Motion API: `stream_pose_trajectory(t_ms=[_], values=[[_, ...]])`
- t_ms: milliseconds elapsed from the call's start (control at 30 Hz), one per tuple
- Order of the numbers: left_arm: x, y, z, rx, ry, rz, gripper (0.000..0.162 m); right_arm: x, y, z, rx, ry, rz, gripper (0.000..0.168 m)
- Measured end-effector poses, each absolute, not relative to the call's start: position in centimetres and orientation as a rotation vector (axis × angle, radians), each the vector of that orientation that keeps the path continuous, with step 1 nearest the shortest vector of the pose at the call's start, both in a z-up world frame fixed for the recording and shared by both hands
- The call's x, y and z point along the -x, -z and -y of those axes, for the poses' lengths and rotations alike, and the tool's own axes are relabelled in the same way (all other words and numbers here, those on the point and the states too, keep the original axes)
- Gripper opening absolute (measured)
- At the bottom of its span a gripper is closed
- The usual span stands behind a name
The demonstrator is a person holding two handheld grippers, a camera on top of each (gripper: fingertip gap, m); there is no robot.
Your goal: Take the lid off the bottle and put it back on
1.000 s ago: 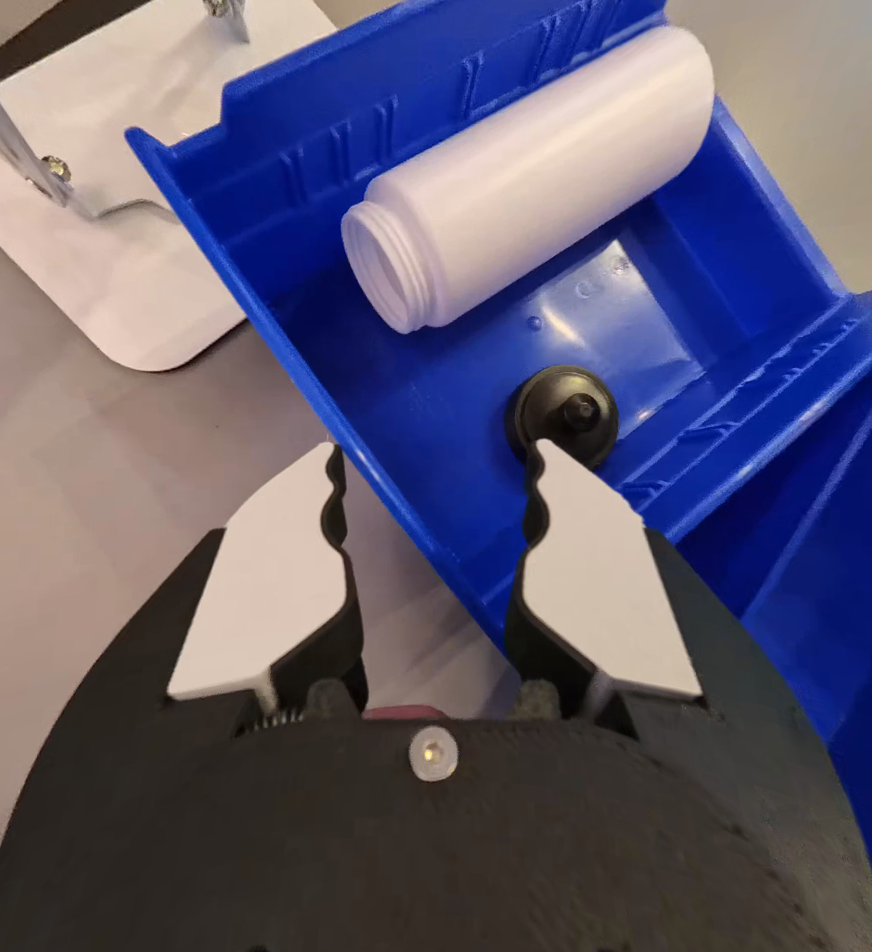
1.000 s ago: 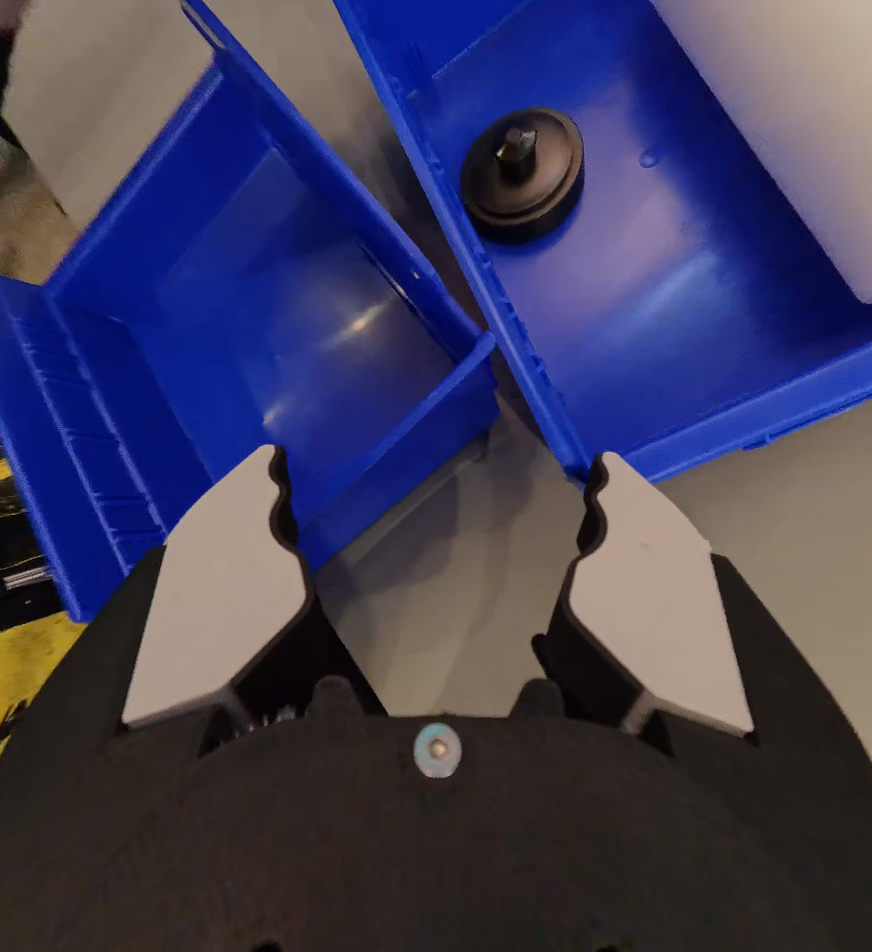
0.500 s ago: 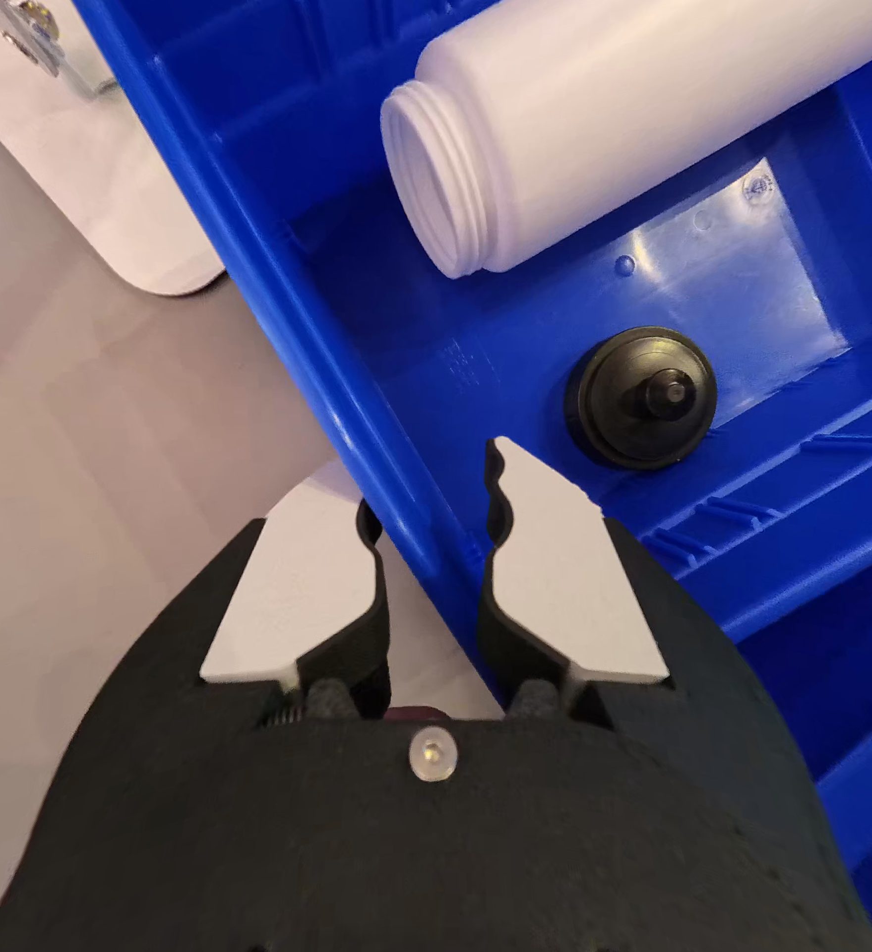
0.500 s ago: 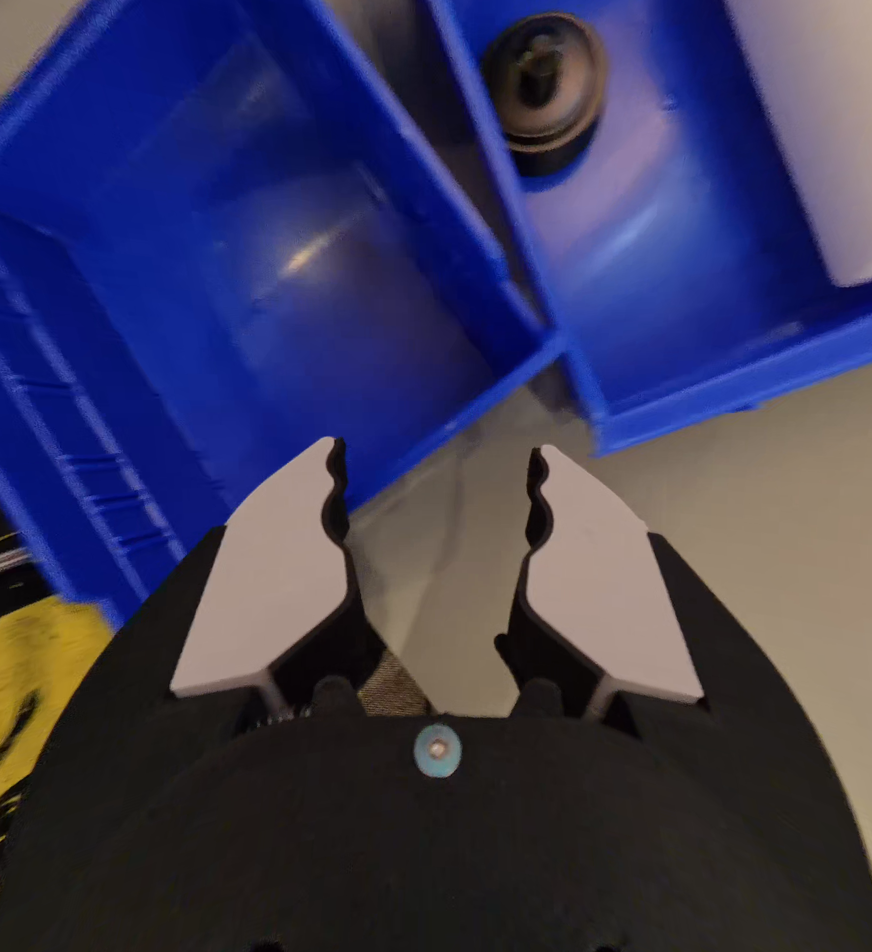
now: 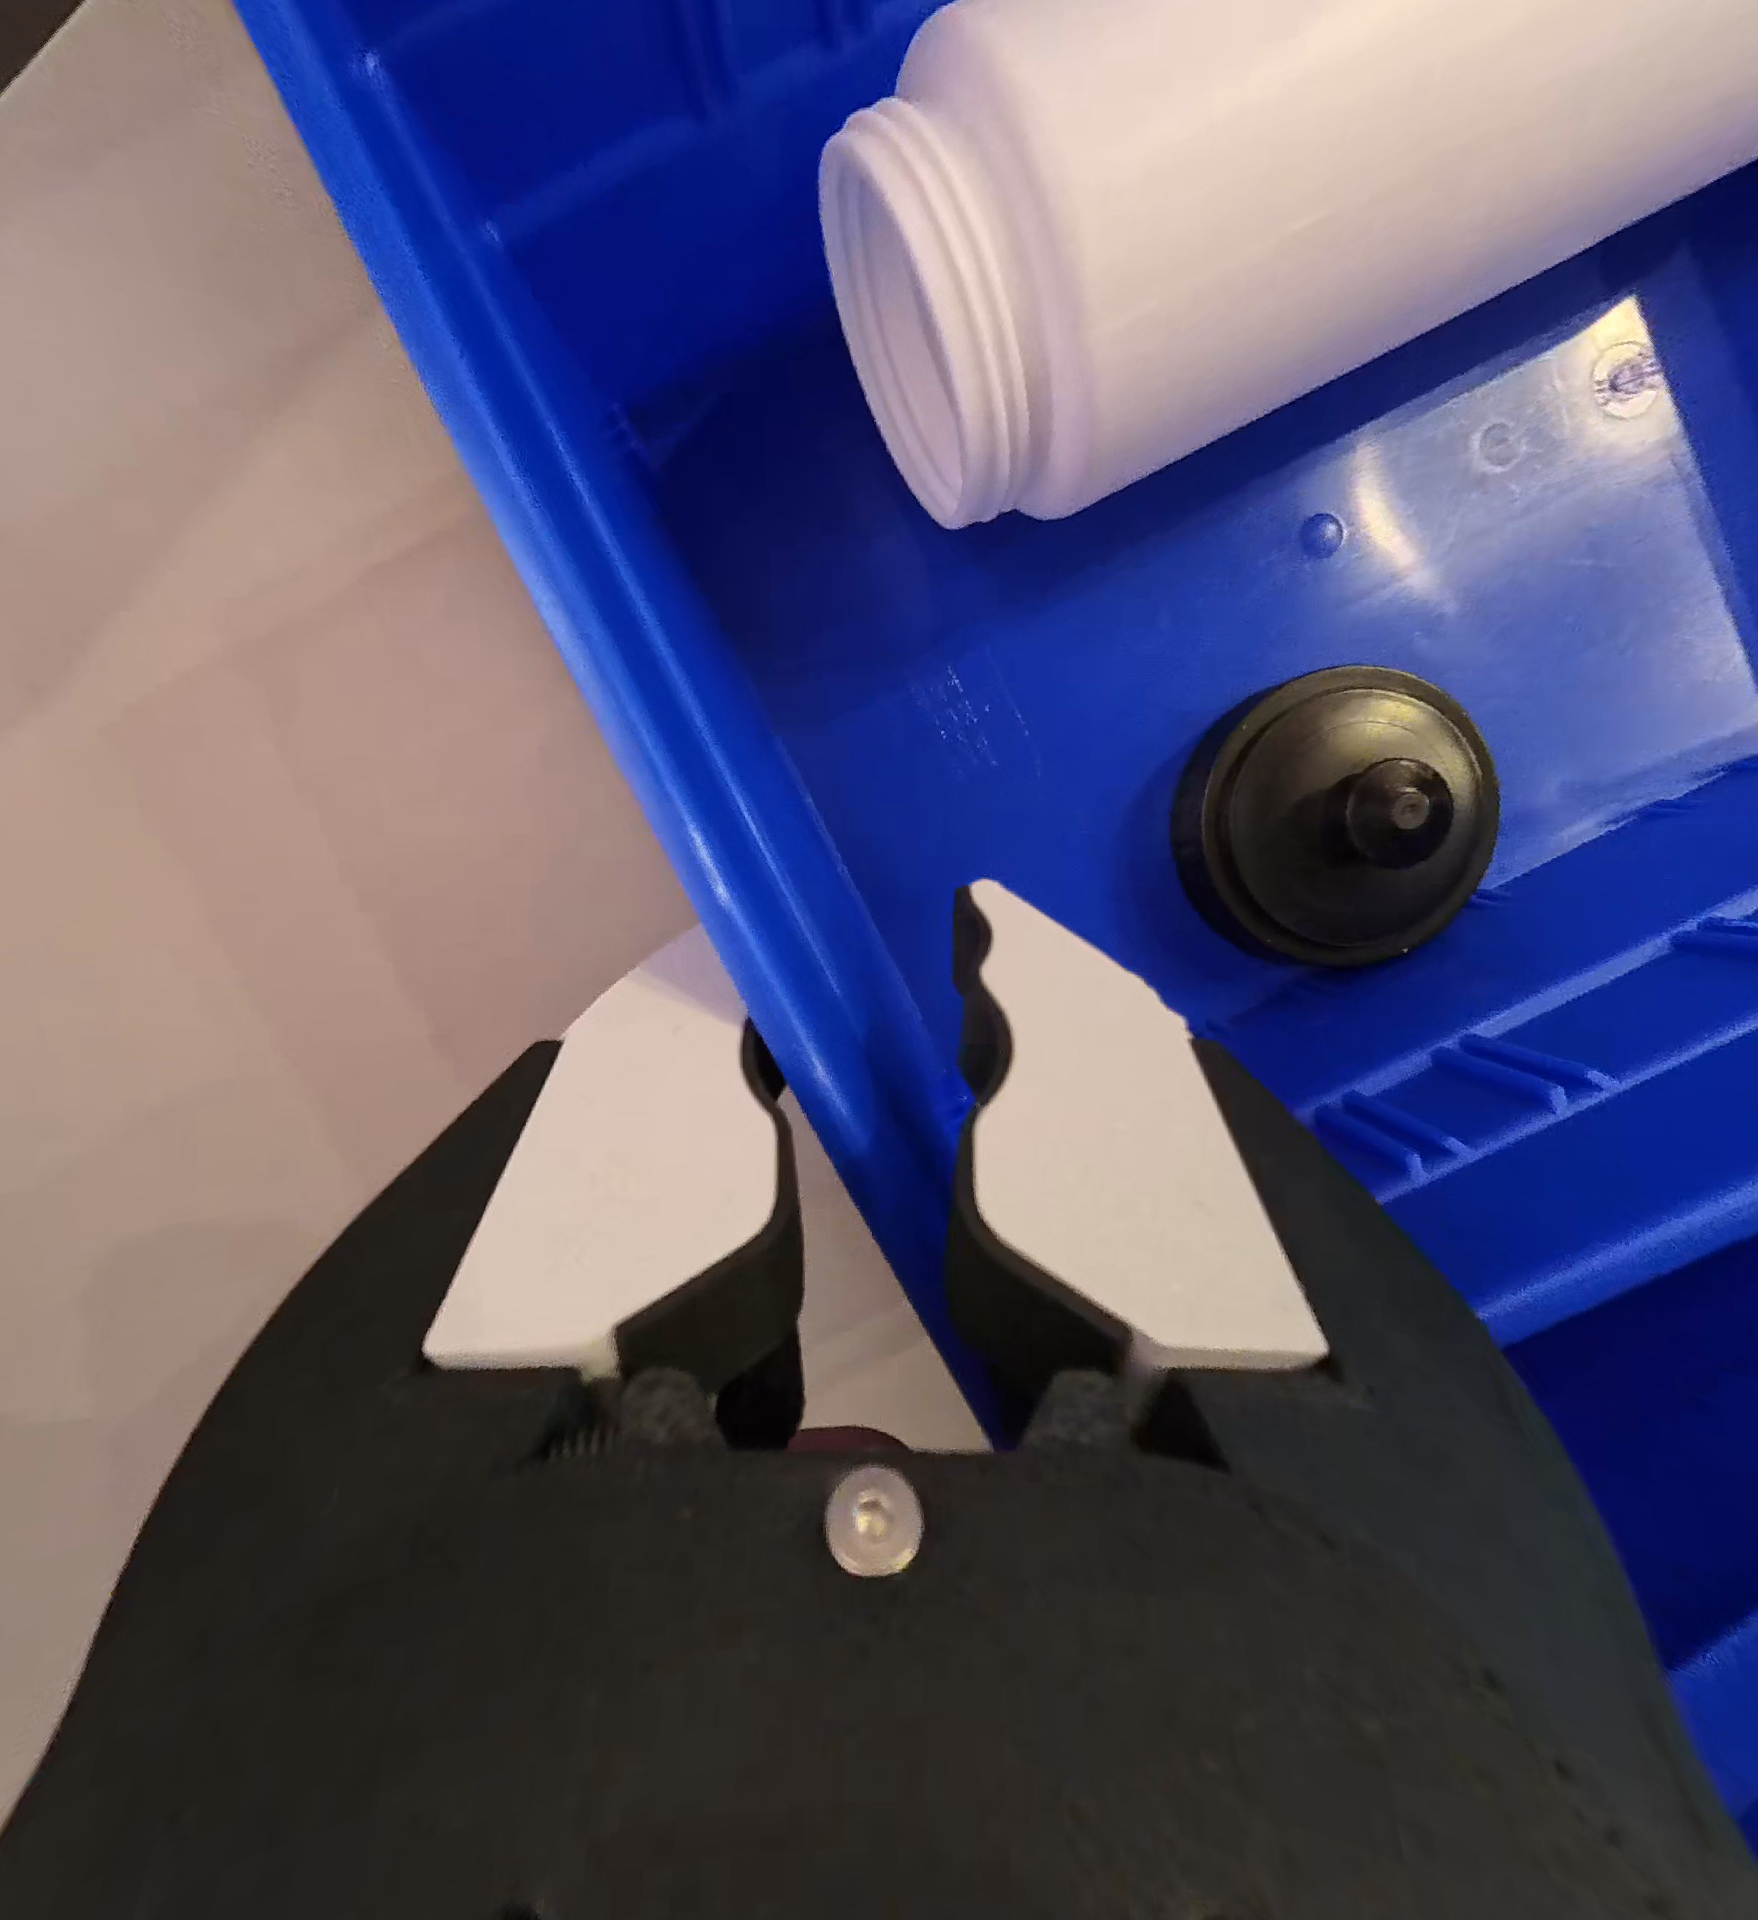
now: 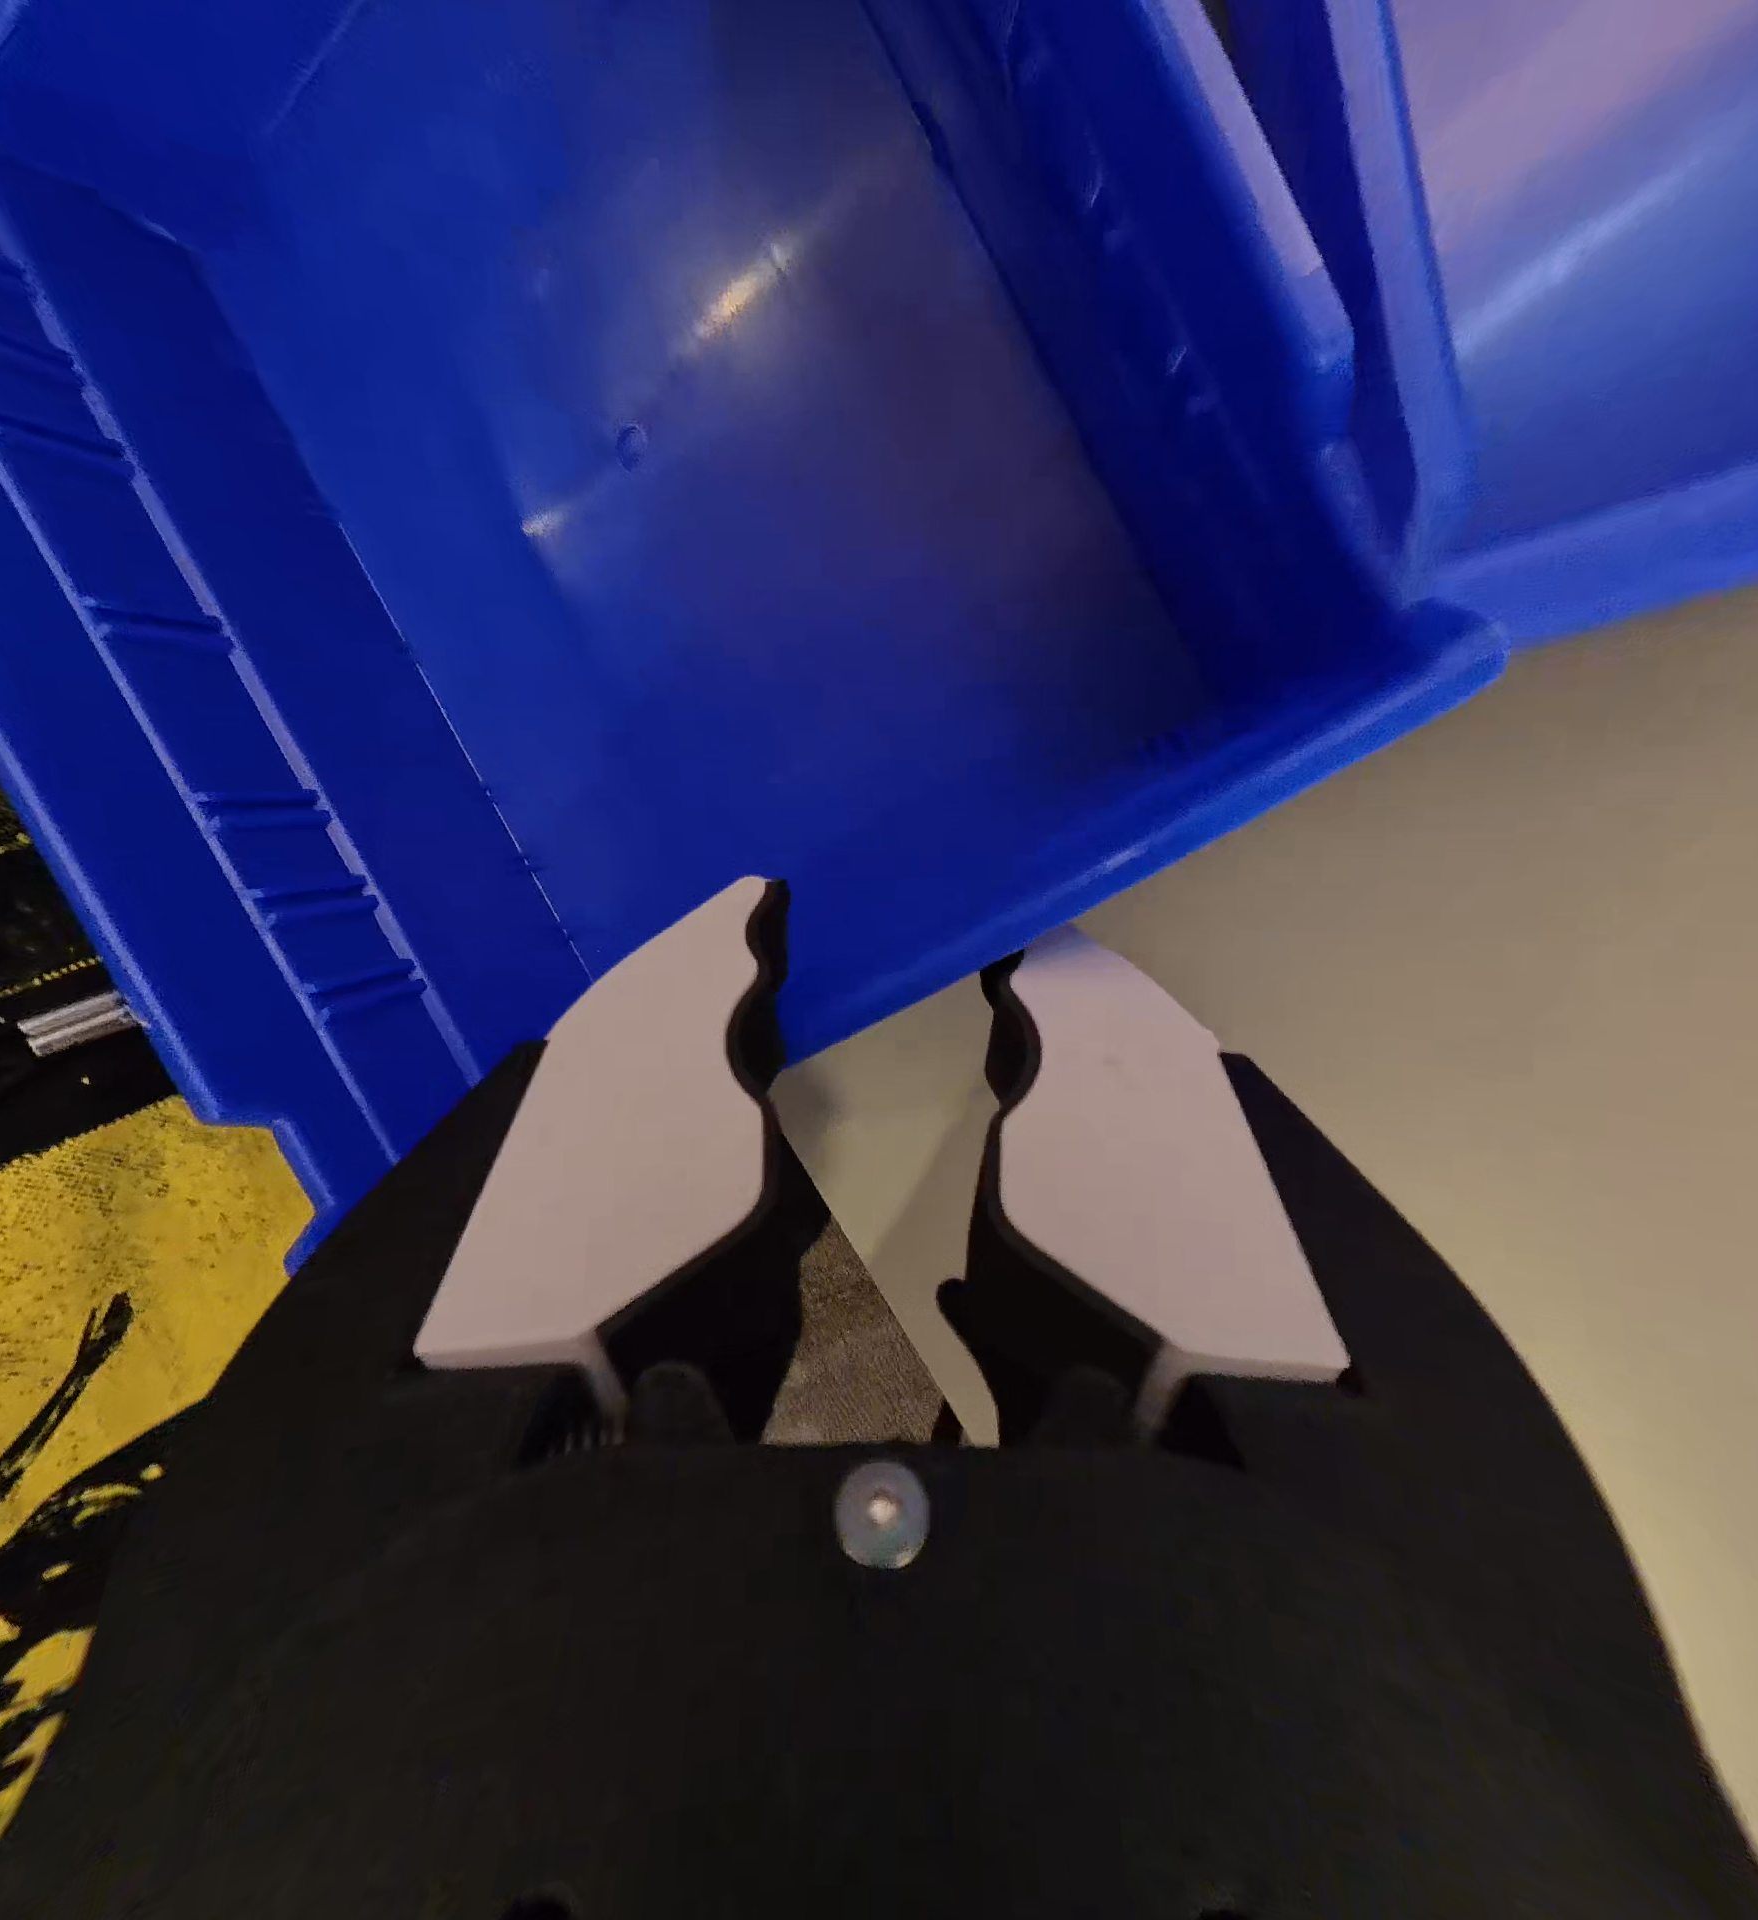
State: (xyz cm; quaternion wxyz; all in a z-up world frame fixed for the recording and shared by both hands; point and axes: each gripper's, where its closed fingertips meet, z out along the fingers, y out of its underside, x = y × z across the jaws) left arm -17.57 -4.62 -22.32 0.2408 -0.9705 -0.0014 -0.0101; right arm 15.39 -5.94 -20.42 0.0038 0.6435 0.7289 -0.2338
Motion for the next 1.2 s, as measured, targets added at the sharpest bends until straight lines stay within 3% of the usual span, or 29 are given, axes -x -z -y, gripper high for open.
stream_pose_trajectory(t_ms=[33, 367, 800, 1200], values=[[18.3, 22.4, 5.1, 2.66, 0.014, 0.019, 0.027, -15.6, 20.4, 5.6, -2.012, 0.708, -2.29, 0.035], [28.2, 23.0, 11.9, 2.83, -0.067, 0.064, 0.01, -18.0, 20.5, -3.1, -2.032, 0.347, -2.361, 0.015], [40.2, 23.0, 13.6, 3.063, -0.316, -0.198, 0.025, -17.2, 20.4, -24.5, -1.923, -0.231, -2.403, 0.015], [47.7, 23.0, 5.9, 3.096, -0.622, -0.443, 0.039, -8.6, 20.3, -41.7, -1.907, -0.695, -2.494, 0.022]])
